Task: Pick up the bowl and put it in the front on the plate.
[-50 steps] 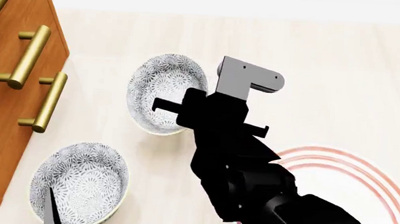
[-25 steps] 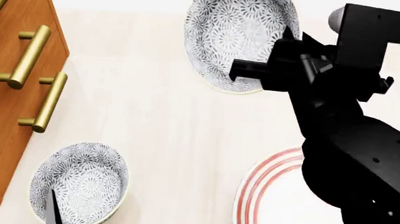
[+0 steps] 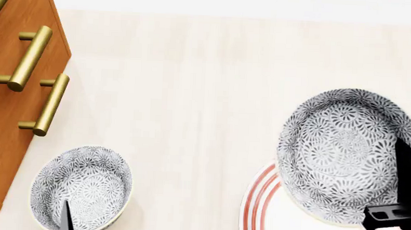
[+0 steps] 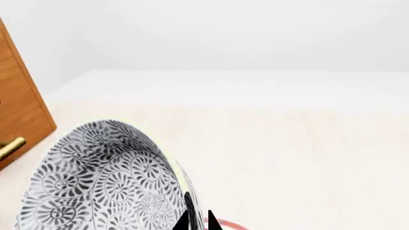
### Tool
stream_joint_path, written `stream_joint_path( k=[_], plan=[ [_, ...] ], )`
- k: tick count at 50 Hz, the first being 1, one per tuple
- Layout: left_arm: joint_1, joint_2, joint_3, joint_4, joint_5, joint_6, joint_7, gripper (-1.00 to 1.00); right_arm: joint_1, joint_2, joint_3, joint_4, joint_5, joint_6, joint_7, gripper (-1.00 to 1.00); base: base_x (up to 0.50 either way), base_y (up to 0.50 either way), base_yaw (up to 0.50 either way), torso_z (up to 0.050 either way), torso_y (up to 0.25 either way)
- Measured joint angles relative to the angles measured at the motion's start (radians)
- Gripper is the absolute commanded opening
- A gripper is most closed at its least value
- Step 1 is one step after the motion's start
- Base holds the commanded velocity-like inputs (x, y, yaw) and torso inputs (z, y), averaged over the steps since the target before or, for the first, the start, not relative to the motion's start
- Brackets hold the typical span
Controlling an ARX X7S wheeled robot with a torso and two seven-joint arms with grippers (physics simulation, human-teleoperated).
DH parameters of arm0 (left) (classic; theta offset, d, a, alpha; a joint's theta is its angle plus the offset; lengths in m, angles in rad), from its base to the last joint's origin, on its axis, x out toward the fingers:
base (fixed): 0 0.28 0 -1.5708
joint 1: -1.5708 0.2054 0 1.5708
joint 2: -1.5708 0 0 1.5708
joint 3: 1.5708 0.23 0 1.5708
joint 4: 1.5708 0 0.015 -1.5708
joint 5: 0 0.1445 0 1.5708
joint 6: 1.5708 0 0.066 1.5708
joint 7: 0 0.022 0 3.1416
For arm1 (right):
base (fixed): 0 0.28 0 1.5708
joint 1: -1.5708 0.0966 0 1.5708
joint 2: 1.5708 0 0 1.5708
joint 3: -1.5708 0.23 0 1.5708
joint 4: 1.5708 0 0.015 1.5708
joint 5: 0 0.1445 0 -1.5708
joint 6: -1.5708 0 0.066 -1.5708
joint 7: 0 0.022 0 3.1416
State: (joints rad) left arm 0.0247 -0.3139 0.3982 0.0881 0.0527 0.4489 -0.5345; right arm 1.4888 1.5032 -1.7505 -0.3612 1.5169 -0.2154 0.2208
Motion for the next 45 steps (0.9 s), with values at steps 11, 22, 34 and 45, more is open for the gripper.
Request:
stream_joint_path(
  k=[11,22,34,45],
  plan=[
    [-0.002,-0.002,0.01,-0.008,0.0,-0.004,0.002,1.0,-0.088,0.059,-0.059,0.005,-0.015,-0.062,-0.144,-1.0,0.0,0.0,0.0,0.0,0.0],
    [-0.002,-0.004,0.018,-0.01,0.0,-0.005,0.002,1.0,-0.12,0.068,-0.08,0.019,-0.004,-0.093,-0.184,-1.0,0.0,0.0,0.0,0.0,0.0],
    [-0.003,-0.007,0.025,-0.014,-0.001,-0.004,0.001,1.0,-0.126,0.032,-0.077,0.058,0.144,-0.12,-0.13,-1.0,0.0,0.0,0.0,0.0,0.0],
    [-0.004,-0.01,0.029,-0.016,-0.008,-0.007,0.001,1.0,-0.145,-0.009,-0.087,0.057,0.255,-0.164,-0.111,-1.0,0.0,0.0,0.0,0.0,0.0]
  ],
)
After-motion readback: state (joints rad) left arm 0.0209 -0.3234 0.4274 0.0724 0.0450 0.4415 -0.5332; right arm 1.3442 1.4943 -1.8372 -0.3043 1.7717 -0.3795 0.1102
